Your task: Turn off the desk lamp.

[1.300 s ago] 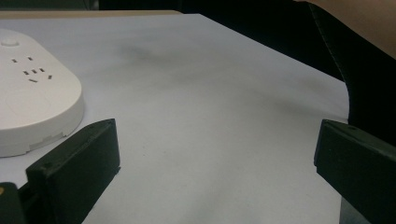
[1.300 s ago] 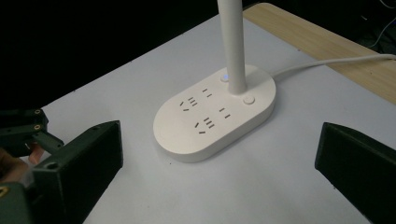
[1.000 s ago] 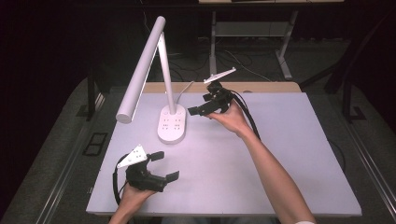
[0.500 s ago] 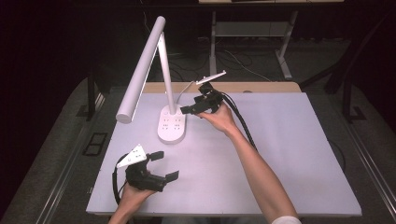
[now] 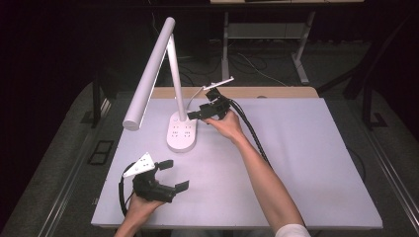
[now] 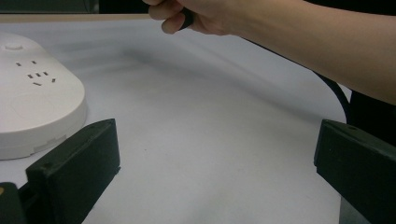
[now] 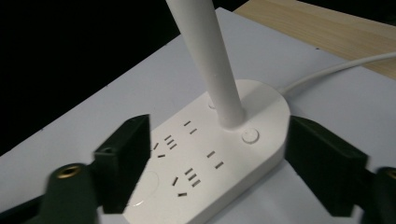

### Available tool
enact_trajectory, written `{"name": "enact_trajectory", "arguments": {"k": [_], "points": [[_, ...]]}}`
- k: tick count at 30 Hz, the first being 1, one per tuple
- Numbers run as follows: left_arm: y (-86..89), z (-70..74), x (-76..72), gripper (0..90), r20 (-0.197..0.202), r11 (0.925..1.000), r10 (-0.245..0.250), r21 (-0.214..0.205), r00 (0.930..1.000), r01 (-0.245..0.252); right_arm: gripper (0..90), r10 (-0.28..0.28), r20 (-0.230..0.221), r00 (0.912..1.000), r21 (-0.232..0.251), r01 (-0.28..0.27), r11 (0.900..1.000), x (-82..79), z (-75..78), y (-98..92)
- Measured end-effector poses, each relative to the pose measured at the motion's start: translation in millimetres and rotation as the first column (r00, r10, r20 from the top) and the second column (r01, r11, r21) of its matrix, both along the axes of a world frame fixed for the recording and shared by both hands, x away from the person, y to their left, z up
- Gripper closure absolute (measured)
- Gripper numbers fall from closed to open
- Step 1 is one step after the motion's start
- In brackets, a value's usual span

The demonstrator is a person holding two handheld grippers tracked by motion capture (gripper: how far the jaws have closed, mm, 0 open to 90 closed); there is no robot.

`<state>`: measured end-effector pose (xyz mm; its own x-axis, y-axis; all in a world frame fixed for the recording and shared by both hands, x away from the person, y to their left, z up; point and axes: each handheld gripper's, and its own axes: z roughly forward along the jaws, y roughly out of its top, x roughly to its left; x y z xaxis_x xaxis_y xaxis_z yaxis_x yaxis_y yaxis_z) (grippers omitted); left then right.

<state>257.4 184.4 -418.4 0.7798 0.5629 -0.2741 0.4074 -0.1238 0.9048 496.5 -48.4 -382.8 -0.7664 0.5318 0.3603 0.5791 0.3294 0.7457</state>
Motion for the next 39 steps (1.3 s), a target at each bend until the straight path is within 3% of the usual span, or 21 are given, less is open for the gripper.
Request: {"name": "enact_trajectory", "arguments": {"k": [5,11,15,26,29,34,39], "points": [[0.1,0.0,0.6,0.0,0.002,1.0,-0.005,0.0,1.0,0.005,40.5,-0.01,-0.013,0.9999,0.01,0.01,0.9999,2.4,-2.9,7.7],[0.0,0.1,0.5,0.0,0.001,1.0,-0.008,-0.005,1.0,0.008,51.5,-0.032,-0.021,0.9993,-0.035,0.032,0.9989,9.4,-7.0,19.7],[-0.4,0.0,0.5,0.0,-0.001,0.9999,-0.009,-0.008,1.0,0.009,62.3,-0.05,-0.019,0.9986,-0.041,0.049,0.998,13.8,-10.0,24.5],[0.8,0.1,1.3,0.0,0.001,0.9999,-0.01,-0.009,0.9999,0.01,85.3,-0.077,-0.039,0.9963,-0.053,0.075,0.9958,23.6,-31.2,29.2],[0.6,0.2,1.0,0.0,0.001,0.9999,-0.009,-0.009,1.0,0.009,89.3,-0.092,-0.035,0.9951,-0.067,0.09,0.9937,25.4,-35.3,30.8],[0.9,0.1,1.4,0.0,0.001,0.9999,-0.01,-0.008,1.0,0.01,89.9,-0.105,-0.044,0.9935,-0.055,0.102,0.9933,26.6,-40.0,32.2],[0.8,0.2,1.3,0.0,0.001,0.9999,-0.01,-0.009,1.0,0.01,90.0,-0.113,-0.056,0.992,-0.072,0.109,0.9914,26.2,-45.3,34.6]]}}
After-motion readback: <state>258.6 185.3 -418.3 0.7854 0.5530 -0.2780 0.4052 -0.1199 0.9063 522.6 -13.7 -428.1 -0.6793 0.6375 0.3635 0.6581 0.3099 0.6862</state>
